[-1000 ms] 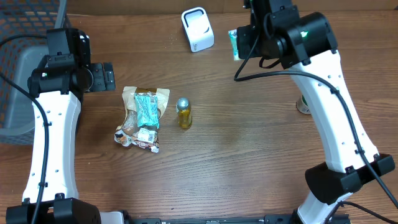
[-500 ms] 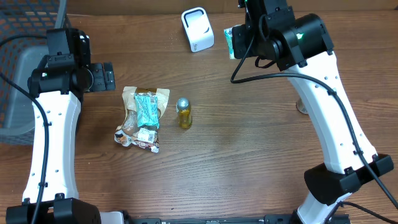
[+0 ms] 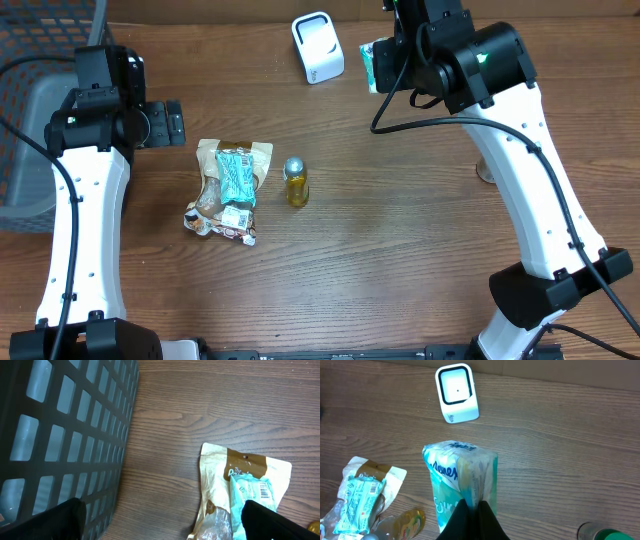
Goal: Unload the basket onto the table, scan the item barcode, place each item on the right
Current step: 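Carry the Kleenex pack up toward the white scanner, then hold the Kleenex pack over the scanner window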
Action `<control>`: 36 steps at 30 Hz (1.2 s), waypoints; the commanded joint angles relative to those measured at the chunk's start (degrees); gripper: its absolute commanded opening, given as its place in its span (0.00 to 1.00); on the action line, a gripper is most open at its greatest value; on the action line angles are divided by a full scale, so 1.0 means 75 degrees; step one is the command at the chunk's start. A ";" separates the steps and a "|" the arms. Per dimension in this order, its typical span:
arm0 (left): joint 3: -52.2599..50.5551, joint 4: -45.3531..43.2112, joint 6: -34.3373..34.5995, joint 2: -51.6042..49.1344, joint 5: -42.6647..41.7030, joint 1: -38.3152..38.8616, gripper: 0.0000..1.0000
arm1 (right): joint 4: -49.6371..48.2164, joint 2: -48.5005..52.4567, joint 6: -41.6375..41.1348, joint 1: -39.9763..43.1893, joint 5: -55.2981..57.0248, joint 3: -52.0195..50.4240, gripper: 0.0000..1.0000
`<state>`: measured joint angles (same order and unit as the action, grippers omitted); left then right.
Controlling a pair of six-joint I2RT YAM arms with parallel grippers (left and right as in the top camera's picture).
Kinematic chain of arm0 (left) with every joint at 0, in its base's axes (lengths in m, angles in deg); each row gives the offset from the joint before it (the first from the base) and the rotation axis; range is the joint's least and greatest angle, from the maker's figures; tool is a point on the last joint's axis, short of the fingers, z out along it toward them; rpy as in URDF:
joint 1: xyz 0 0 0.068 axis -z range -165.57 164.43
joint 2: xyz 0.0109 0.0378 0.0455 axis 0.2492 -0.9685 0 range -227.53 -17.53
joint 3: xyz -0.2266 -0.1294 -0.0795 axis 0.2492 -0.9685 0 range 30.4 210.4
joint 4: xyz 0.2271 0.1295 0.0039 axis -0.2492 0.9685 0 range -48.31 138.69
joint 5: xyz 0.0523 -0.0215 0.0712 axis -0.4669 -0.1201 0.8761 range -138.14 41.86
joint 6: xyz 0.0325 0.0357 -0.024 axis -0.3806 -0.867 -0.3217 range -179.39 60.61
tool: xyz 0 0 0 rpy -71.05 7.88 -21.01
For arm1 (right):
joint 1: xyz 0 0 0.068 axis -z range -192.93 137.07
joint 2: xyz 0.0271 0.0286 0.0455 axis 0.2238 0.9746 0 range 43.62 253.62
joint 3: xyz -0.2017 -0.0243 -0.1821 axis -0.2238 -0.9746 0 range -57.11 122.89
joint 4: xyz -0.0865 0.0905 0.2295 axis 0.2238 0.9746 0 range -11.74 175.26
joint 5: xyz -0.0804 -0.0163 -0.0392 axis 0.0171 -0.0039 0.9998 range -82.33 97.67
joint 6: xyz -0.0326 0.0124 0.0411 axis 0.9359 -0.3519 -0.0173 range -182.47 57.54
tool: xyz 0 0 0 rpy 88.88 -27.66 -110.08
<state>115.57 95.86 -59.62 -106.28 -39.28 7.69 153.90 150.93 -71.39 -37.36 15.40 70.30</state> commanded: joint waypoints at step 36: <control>0.0172 -0.0026 -0.0143 0.0117 0.0041 0.0038 1.00 | -0.2649 0.1542 0.2218 -0.0023 0.1110 0.0157 0.04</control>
<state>115.57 95.88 -59.62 -106.28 -39.28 7.69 136.22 159.93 -59.77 -37.36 21.80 70.39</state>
